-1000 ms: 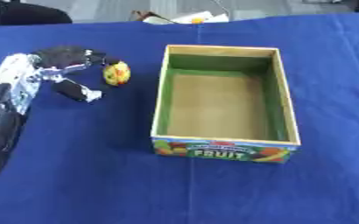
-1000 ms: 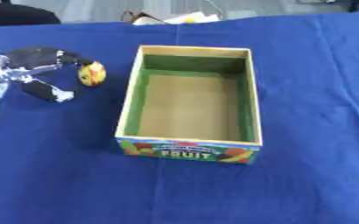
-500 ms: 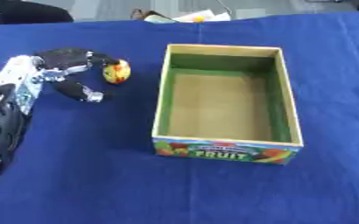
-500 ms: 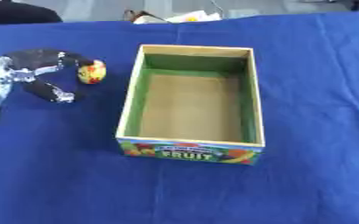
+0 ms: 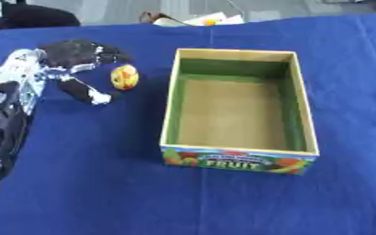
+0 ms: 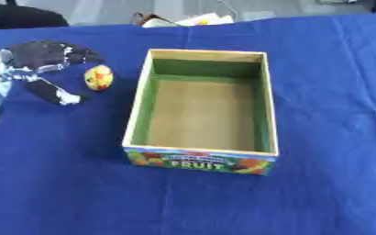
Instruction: Pick up objects on the table and place them in the box.
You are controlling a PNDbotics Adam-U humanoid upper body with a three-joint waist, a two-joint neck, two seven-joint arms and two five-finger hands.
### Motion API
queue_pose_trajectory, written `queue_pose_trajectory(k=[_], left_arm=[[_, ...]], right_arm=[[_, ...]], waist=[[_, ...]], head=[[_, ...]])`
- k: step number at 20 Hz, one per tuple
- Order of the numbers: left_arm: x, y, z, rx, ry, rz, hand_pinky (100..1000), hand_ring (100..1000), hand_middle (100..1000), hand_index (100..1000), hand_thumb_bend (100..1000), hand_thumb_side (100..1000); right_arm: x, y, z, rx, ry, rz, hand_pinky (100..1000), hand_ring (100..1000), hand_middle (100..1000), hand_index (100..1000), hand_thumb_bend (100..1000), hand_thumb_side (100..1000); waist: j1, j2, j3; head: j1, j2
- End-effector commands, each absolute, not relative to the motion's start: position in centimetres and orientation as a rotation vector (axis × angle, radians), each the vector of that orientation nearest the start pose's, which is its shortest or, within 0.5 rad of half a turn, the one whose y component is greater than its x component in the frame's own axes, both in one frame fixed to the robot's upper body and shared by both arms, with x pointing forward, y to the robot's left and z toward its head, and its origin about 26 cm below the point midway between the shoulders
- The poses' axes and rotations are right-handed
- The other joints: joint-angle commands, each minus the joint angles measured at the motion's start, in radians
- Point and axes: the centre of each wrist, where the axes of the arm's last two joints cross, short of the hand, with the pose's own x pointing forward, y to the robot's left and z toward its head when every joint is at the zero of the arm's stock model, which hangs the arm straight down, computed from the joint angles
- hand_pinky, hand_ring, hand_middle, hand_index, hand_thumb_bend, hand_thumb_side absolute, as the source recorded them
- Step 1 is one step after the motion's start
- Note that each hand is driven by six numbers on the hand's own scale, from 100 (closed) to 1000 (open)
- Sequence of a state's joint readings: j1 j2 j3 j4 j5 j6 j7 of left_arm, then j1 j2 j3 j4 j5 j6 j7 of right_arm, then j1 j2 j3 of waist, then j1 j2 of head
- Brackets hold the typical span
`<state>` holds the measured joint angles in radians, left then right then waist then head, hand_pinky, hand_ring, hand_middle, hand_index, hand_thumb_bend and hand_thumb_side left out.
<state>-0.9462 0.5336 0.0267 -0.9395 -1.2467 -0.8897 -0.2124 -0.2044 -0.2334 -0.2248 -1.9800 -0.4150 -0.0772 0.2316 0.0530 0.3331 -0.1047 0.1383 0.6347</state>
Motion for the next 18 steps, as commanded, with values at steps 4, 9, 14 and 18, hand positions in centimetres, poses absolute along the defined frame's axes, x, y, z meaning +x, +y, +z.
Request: queue_pose_trajectory(k=[4, 9, 14, 18], left_arm=[[47.3, 35.1, 24.6, -1.319, 1.999, 2.471, 692, 847, 859, 1000, 250, 796], [47.6, 35.9, 24.3, -1.349, 2.085, 2.425, 678, 829, 836, 1000, 151, 783], [47.7, 36.3, 24.1, -1.368, 2.144, 2.37, 648, 797, 783, 1000, 100, 726], [47.6, 36.5, 24.1, -1.377, 2.176, 2.324, 627, 771, 727, 1000, 100, 707]], right_arm=[[28.7, -30.9, 18.4, 0.255, -2.332, 0.17, 568, 808, 500, 872, 100, 1000], [28.8, -30.7, 18.4, 0.258, -2.336, 0.179, 569, 810, 500, 873, 100, 1000], [28.8, -30.7, 18.4, 0.258, -2.335, 0.183, 570, 811, 500, 874, 100, 1000], [28.8, -30.6, 18.4, 0.26, -2.334, 0.186, 570, 812, 500, 874, 100, 1000]], waist=[[-0.002, -0.005, -0.008], [-0.004, 0.007, -0.014], [-0.004, 0.011, -0.016], [-0.006, 0.012, -0.017]], head=[[0.013, -0.025], [0.019, -0.034], [0.021, -0.038], [0.022, -0.039]])
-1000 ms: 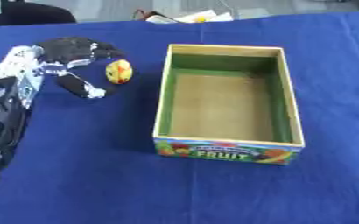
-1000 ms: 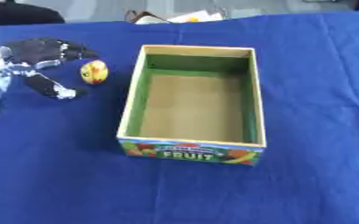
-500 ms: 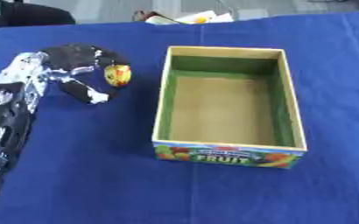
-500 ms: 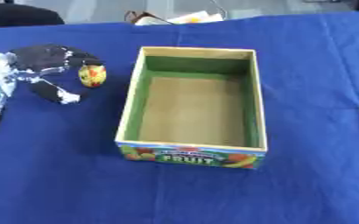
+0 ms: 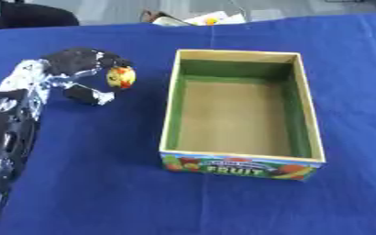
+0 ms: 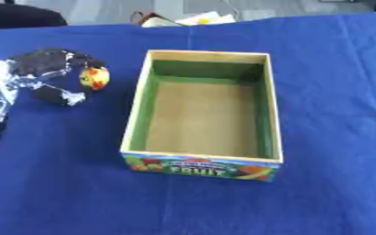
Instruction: Pick up objects on the table and place them in the box.
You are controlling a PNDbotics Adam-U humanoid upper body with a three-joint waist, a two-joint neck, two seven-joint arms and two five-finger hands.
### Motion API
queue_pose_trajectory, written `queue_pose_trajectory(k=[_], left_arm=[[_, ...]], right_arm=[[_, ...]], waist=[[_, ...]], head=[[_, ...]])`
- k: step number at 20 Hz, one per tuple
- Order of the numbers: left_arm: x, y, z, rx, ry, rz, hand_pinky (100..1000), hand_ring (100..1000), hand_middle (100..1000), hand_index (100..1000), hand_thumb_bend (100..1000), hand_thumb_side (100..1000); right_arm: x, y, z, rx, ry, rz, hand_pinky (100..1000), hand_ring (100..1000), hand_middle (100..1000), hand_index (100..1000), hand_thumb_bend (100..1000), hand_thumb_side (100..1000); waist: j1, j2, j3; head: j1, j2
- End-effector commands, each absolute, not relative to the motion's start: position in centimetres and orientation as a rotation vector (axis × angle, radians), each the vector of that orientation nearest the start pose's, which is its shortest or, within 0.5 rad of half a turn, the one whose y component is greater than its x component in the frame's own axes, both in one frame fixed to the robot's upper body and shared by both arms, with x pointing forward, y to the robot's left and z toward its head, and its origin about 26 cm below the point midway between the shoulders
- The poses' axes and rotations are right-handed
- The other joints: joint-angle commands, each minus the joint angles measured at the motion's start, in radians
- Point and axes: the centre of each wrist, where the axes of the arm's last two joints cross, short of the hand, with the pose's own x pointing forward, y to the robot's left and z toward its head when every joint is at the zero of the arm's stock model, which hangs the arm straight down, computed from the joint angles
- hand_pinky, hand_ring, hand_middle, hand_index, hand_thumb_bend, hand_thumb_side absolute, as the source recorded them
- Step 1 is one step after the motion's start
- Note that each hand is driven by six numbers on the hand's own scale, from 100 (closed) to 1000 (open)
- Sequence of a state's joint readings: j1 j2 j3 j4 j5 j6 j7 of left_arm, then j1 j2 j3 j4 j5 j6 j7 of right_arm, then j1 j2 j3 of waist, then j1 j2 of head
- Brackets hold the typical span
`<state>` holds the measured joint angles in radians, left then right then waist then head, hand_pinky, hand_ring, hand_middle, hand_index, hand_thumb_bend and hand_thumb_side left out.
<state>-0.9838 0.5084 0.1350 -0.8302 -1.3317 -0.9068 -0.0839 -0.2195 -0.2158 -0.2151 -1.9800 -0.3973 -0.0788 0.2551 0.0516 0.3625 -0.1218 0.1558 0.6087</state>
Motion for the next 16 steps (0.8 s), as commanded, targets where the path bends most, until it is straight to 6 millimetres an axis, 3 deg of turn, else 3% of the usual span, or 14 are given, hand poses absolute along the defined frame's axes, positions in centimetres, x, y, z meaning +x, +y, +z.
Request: queue_pose_trajectory(k=[1, 9, 16], left_arm=[[47.67, 36.44, 24.04, -1.377, 2.173, 2.327, 624, 765, 711, 988, 100, 698], [47.81, 36.53, 23.86, -1.406, 2.113, 2.362, 607, 737, 661, 947, 100, 683], [47.76, 36.49, 24.17, -1.474, 2.011, 2.344, 564, 727, 661, 934, 144, 555]], right_arm=[[28.82, -30.59, 18.35, 0.261, -2.335, 0.187, 571, 812, 499, 874, 100, 1000], [28.85, -30.47, 18.35, 0.271, -2.339, 0.188, 572, 813, 499, 874, 100, 1000], [28.88, -30.39, 18.35, 0.278, -2.339, 0.188, 573, 814, 499, 874, 100, 1000]], waist=[[-0.005, -0.017, -0.001], [-0.01, -0.013, -0.005], [-0.011, -0.01, -0.009]], head=[[0.006, -0.013], [0.013, -0.016], [0.017, -0.021]])
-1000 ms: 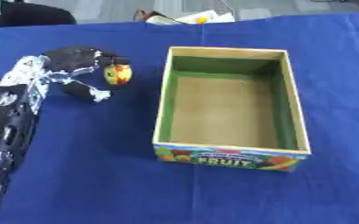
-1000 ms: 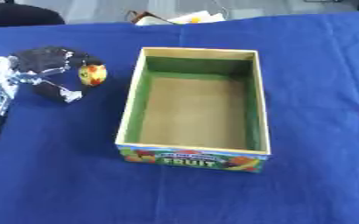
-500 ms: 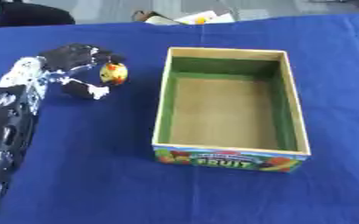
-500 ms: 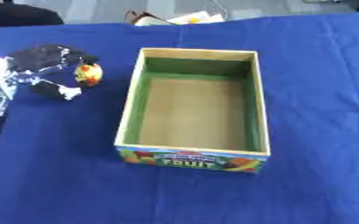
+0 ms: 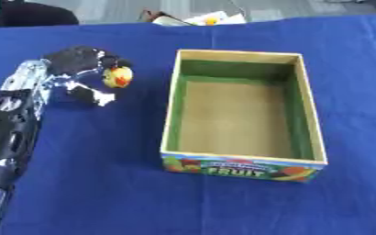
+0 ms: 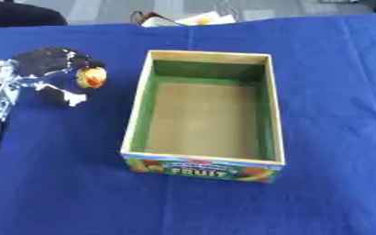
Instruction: Pick up objects on the table and place them in the box.
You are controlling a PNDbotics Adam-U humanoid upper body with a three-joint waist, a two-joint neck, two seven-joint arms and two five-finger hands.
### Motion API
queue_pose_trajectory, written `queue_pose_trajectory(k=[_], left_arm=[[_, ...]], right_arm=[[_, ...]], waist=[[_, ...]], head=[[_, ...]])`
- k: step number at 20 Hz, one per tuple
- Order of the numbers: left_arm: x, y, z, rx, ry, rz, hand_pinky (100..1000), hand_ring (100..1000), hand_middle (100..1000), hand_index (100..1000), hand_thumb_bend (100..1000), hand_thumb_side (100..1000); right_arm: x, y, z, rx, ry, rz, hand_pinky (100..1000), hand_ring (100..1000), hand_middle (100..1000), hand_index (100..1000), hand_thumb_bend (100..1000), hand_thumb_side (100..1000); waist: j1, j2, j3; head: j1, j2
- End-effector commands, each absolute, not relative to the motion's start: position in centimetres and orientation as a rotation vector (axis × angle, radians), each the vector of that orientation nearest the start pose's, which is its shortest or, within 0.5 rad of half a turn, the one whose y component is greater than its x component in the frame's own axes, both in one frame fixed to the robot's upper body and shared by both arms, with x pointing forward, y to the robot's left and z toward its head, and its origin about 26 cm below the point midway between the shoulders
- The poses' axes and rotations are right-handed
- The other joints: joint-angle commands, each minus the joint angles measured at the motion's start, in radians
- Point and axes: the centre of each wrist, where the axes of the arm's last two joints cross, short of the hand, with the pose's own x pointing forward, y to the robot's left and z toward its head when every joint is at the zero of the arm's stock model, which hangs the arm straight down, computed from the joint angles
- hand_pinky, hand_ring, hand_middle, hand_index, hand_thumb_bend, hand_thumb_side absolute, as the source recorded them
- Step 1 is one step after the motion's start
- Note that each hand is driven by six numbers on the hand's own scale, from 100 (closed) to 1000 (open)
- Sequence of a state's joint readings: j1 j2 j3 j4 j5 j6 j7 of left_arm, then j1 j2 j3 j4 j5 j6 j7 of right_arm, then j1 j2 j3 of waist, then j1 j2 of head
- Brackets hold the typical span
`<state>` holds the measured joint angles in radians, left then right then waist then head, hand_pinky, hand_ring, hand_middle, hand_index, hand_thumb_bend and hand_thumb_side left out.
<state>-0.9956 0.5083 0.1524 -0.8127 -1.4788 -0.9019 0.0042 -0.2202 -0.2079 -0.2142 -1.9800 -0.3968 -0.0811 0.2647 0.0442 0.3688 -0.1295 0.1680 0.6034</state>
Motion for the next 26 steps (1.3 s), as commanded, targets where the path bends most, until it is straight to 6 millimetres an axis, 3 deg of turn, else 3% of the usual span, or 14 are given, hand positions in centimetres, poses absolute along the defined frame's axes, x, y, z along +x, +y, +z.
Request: queue_pose_trajectory(k=[1, 5, 11, 15, 20, 26], left_arm=[[47.8, 36.5, 24.1, -1.48, 2.002, 2.339, 561, 724, 657, 930, 137, 534], [47.9, 36.6, 23.5, -1.492, 1.973, 2.339, 468, 638, 620, 839, 125, 511], [47.8, 36.6, 23.3, -1.518, 2.019, 2.238, 359, 533, 514, 790, 100, 223], [47.8, 36.6, 23.1, -1.526, 2.111, 2.107, 311, 479, 470, 827, 100, 225], [47.8, 36.8, 22.9, -1.516, 2.226, 1.951, 315, 456, 399, 914, 100, 242], [47.6, 36.3, 23.7, -1.451, 2.206, 1.953, 316, 461, 413, 918, 100, 258]], right_arm=[[28.9, -30.4, 18.4, 0.279, -2.339, 0.188, 573, 814, 499, 874, 100, 1000], [28.9, -30.4, 18.3, 0.282, -2.338, 0.186, 573, 814, 499, 874, 100, 1000], [28.9, -30.3, 18.3, 0.288, -2.332, 0.191, 574, 815, 499, 875, 100, 1000], [28.9, -30.3, 18.2, 0.289, -2.33, 0.196, 575, 816, 499, 869, 100, 1000], [28.8, -30.3, 18.2, 0.288, -2.329, 0.197, 576, 817, 499, 865, 100, 1000], [28.8, -30.4, 18.1, 0.284, -2.325, 0.197, 577, 818, 499, 865, 100, 1000]], waist=[[-0.004, -0.016, -0.002], [-0.004, -0.017, -0.002], [-0.006, -0.018, -0.001], [-0.007, -0.018, 0.0], [-0.007, -0.02, 0.001], [-0.006, -0.025, 0.005]], head=[[0.005, -0.016], [0.004, -0.015], [0.003, -0.015], [0.001, -0.014], [0.0, -0.011], [-0.005, -0.004]])
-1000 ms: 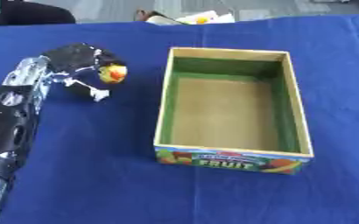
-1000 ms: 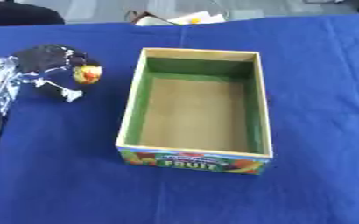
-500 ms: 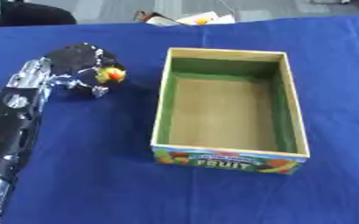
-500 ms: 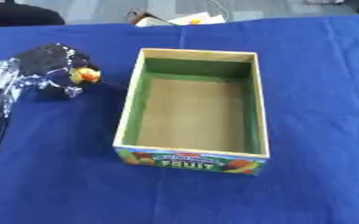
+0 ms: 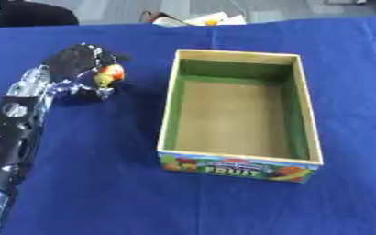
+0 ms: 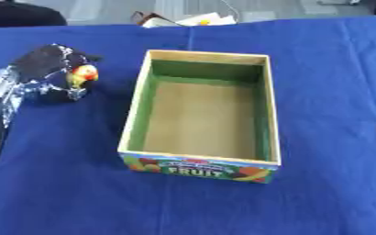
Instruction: Pick up objects on the table and place them in the box.
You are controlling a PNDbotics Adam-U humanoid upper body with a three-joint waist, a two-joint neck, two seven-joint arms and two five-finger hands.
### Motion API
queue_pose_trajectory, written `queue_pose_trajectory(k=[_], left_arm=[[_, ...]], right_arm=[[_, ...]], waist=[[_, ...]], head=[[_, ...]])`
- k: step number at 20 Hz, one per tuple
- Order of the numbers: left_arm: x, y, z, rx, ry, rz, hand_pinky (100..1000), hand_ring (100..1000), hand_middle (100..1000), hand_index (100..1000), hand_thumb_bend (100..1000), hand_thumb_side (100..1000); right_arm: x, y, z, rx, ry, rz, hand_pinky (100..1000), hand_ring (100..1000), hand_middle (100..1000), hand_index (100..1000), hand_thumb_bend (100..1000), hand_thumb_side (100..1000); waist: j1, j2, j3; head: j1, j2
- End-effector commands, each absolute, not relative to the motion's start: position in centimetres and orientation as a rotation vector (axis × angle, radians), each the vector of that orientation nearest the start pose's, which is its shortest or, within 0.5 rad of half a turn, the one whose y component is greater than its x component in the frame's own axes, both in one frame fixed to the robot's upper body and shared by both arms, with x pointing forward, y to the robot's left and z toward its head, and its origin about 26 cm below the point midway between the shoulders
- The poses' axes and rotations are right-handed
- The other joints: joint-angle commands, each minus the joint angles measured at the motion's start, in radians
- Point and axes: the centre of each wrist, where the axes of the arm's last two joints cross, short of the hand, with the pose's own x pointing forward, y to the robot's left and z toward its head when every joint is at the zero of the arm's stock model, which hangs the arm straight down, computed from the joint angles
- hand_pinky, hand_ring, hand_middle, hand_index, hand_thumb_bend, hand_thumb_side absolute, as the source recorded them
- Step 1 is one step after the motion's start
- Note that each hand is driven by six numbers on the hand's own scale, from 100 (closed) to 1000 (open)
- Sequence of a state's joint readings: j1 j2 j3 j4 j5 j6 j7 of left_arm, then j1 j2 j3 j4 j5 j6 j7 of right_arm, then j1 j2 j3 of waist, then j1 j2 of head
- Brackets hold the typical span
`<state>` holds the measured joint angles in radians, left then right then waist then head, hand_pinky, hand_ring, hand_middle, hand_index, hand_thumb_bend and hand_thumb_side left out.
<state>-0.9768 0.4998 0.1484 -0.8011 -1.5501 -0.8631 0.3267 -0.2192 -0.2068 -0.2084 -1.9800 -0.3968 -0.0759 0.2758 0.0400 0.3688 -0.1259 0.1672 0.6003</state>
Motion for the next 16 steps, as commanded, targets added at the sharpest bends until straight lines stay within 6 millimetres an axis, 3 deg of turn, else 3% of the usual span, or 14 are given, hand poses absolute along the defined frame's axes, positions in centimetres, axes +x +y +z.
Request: queue_pose_trajectory(k=[1, 16], left_arm=[[47.5, 36.2, 24.1, -1.443, 2.203, 1.943, 306, 451, 402, 916, 100, 262], [46.5, 33.9, 26.9, -1.361, 2.184, 1.842, 321, 442, 400, 919, 100, 305]], right_arm=[[28.8, -30.4, 18.1, 0.284, -2.325, 0.196, 577, 817, 499, 865, 100, 1000], [28.7, -30.7, 18.0, 0.303, -2.317, 0.171, 578, 815, 501, 862, 100, 1000]], waist=[[-0.002, -0.026, 0.002], [-0.009, -0.057, 0.008]], head=[[-0.005, 0.0], [-0.016, 0.02]])
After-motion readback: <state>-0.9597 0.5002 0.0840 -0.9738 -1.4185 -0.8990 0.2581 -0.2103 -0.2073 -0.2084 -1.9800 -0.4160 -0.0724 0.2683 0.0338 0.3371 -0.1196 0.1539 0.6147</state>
